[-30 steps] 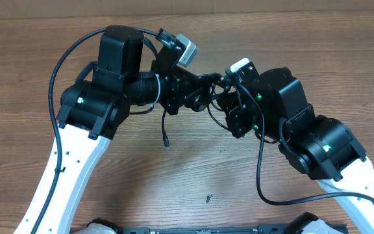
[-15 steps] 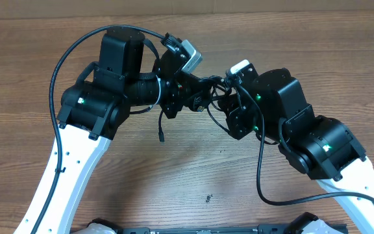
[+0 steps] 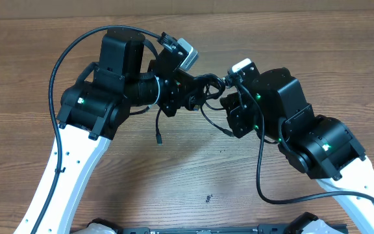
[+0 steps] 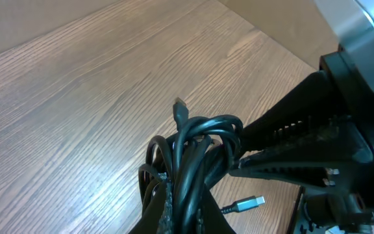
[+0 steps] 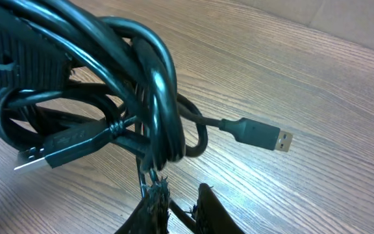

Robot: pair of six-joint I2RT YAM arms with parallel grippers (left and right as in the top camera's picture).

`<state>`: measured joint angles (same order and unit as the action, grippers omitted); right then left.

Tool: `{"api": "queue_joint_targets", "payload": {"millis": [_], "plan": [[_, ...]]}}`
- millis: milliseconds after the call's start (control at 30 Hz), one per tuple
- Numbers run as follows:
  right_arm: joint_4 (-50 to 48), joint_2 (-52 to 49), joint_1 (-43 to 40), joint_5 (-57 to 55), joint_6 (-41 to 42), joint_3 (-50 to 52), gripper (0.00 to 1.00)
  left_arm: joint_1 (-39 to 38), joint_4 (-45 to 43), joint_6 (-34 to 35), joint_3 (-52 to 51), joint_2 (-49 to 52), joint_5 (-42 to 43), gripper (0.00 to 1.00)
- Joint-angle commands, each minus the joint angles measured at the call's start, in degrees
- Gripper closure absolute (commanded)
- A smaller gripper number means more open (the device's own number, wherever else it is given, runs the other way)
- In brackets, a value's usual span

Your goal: Untangle cables

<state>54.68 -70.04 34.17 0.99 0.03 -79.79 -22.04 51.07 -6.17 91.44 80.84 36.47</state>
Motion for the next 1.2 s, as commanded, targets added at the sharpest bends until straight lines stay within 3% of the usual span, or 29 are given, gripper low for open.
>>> {"api": "queue_joint_targets", "payload": {"millis": [0, 100, 200, 300, 533, 967, 1167], "plan": [[-0.3, -0.1, -0.2, -0.4, 1.0, -0.1, 0.85, 0.3, -0.3, 0.7, 1.3, -1.4, -0.6, 0.96], [-0.9, -0.1, -0.2, 2.6, 2.6, -0.1, 0.85, 0.3, -0.8, 10.8, 1.3, -1.4, -4.0, 0.96], [-2.2, -0.1, -0.2, 4.5, 4.7, -0.1, 0.82, 0.3, -1.0, 15.6, 1.3, -1.4, -4.0, 0.96], [-3.4, -0.1, -0.2, 7.1, 4.7, -0.1, 0.73, 0.3, -1.1, 17.4, 1.3, -1.4, -4.0, 0.96], [-4.1, -0.1, -0.2, 7.7, 4.7, -0.1, 0.65, 0.2, -1.2, 20.5, 1.3, -1.4, -3.1, 0.96], [-6.2, -0.4, -0.2, 7.6, 4.7, -0.1, 0.66, 0.2, -1.2, 20.5, 1.3, -1.4, 6.4, 0.96], [-6.7, -2.0, -0.2, 7.7, 4.7, -0.1, 0.85, 0.2, -1.2, 20.5, 1.3, -1.4, 8.6, 0.96]]}}
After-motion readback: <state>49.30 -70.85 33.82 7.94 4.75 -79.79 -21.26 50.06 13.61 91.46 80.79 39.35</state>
